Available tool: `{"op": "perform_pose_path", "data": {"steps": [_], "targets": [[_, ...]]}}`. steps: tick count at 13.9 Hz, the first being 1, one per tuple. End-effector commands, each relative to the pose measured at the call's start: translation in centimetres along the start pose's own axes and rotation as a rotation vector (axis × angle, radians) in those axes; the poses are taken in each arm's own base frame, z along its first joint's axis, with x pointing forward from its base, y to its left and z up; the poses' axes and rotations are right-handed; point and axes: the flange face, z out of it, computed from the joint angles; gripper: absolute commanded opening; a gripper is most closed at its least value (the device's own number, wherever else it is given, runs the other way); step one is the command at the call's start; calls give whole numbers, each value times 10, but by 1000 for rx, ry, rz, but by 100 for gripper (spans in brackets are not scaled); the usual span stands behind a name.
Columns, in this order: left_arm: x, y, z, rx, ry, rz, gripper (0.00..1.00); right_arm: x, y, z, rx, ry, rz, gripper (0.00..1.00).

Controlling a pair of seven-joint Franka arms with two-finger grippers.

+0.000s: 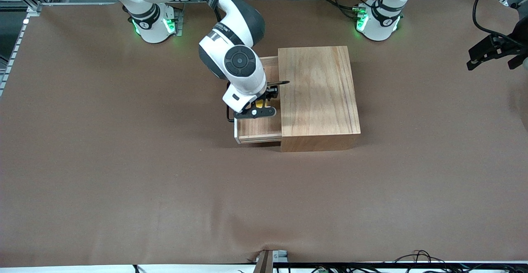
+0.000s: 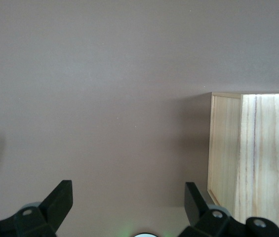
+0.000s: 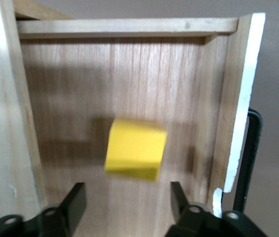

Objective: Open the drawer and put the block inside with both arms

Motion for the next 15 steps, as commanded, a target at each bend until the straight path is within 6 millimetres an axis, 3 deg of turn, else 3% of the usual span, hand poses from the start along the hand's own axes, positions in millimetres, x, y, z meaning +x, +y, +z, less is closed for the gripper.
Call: {"op": "perform_pose_path", "data": {"steps": [1,5,8,12,15], "targets": [[-11,-2,-8,-18,9,-8,100,-5,-1,-6,-16,4,3,100],[-12,-11,-9,-20,5,-17,100,3,9,-17,-7,15,15,100],[-12,-12,-10,-19,7,-16,100,20,49,-54,-7,19,41,100],[-13,-13,-11,-19,8,-17,100,73,147,-98,42,62,-20,100],[-14,-18,-11,-19,8,-28,100,90,208,-131,43,82,6,100]]}}
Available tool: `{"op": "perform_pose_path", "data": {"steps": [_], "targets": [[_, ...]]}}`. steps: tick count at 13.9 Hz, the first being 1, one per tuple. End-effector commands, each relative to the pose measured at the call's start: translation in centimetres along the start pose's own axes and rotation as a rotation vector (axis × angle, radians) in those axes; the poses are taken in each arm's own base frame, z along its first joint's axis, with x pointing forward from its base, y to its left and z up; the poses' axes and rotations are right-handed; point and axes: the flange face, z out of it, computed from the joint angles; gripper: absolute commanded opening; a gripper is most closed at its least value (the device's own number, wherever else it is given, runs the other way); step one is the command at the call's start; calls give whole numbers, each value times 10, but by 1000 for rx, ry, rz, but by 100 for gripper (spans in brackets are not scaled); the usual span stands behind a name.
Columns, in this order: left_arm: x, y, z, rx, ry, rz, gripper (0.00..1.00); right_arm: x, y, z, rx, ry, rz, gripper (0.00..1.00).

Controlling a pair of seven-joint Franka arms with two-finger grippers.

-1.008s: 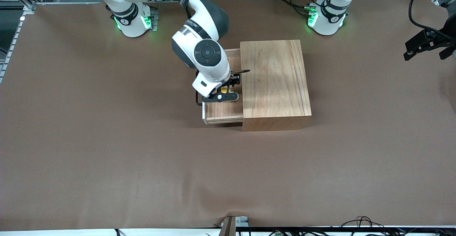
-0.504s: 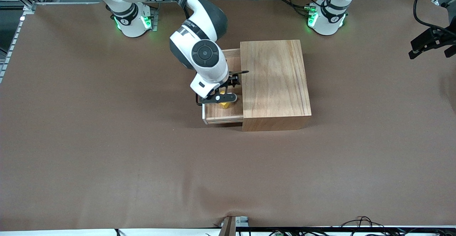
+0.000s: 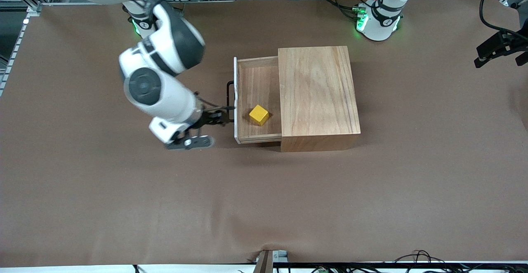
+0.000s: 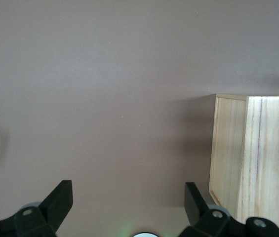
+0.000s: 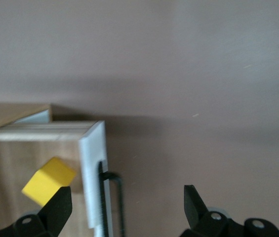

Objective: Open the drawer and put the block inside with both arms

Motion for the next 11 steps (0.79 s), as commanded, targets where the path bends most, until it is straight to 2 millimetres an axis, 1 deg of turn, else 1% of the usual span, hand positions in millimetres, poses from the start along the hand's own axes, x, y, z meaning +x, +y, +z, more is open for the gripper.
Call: {"op": "perform_pose_path", "data": {"steps": [1,2,4,6,8,9,11], "targets": [[-10,-4,-7,-20,4,2,100,3,39,-45,4,38,-48,100],[-11,-4,-7,-20,0,2,100,1,62,-76,7,83,-65,100],[-11,-4,-6,-20,-5,2,100,-6,101,-111,-6,99,-44,100],[-11,-4,-6,-20,-7,2,100,-22,138,-142,-32,110,-8,100],[-11,-4,-7,-20,-7,2,100,-39,182,-166,-52,112,4,100],[-12,-4,-6,-20,-11,2,100,-52,197,-176,-68,114,-16,100],[-12,-4,-6,-20,-13,2,100,-77,238,-193,-97,128,-18,100]]}}
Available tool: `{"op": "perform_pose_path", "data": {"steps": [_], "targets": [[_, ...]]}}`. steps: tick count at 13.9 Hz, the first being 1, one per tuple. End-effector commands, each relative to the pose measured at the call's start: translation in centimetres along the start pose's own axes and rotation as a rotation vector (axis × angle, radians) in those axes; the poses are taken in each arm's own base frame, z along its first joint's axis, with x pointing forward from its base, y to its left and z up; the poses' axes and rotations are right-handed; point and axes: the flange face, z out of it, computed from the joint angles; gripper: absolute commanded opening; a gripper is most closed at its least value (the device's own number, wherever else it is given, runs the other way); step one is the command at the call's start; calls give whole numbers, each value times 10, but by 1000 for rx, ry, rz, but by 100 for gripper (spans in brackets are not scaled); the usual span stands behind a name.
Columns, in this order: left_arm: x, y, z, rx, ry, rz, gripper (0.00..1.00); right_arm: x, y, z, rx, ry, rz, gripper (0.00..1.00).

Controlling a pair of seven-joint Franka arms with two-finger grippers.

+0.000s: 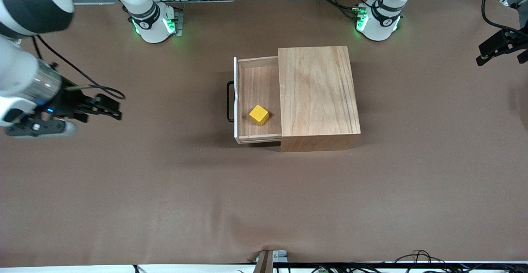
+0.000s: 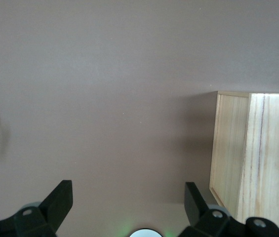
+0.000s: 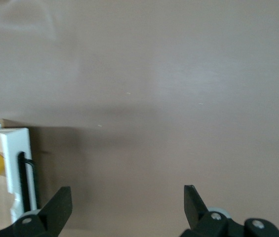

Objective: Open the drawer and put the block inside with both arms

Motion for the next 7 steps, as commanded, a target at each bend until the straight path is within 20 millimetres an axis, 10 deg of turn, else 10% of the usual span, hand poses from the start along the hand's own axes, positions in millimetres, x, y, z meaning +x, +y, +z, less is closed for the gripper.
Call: {"op": "perform_pose_path", "data": {"steps": [1,7], "targets": [[-9,-1,-6,-20,1,8,100,-41,44,-17,-49,7,-12,100],[-10,-1,-6,-20,1,8,100,-88,76,-67,-57,1,17,100]]}}
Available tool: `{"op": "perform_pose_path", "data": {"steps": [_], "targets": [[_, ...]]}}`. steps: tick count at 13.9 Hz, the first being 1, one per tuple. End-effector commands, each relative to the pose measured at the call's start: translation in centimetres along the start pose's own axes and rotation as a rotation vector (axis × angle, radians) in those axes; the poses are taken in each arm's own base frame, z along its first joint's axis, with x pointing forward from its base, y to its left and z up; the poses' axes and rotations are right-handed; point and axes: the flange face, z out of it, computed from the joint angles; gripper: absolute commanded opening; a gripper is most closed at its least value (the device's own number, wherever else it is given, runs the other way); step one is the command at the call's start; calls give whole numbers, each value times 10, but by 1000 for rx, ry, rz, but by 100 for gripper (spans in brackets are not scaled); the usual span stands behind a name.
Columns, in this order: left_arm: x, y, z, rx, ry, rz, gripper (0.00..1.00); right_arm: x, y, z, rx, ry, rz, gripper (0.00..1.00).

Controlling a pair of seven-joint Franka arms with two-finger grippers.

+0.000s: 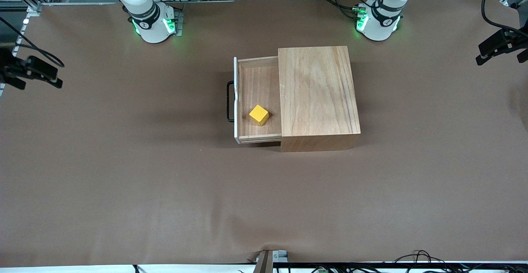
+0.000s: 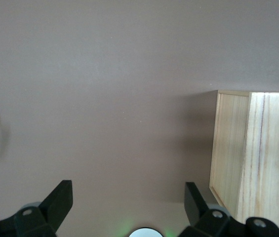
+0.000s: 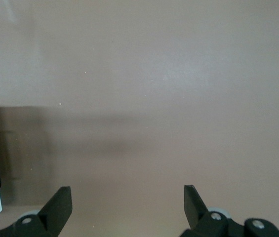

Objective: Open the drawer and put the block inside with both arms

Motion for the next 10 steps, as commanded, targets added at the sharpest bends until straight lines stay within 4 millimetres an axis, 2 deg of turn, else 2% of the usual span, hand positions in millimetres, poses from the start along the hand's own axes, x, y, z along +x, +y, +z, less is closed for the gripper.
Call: {"op": "perform_pose_path", "data": {"steps": [1,6,8,10], "targets": [[-9,-1,-5,-20,2,8,100,-25,-4,-16,-25,16,-4,100],[-9,-2,-6,-20,3,8,100,-35,4,-19,-42,-21,48,100],[-9,-1,-8,-20,6,11,100,-36,19,-18,-39,-32,93,100],[-9,0,-8,-20,6,14,100,-37,21,-17,-20,-39,105,100]]}}
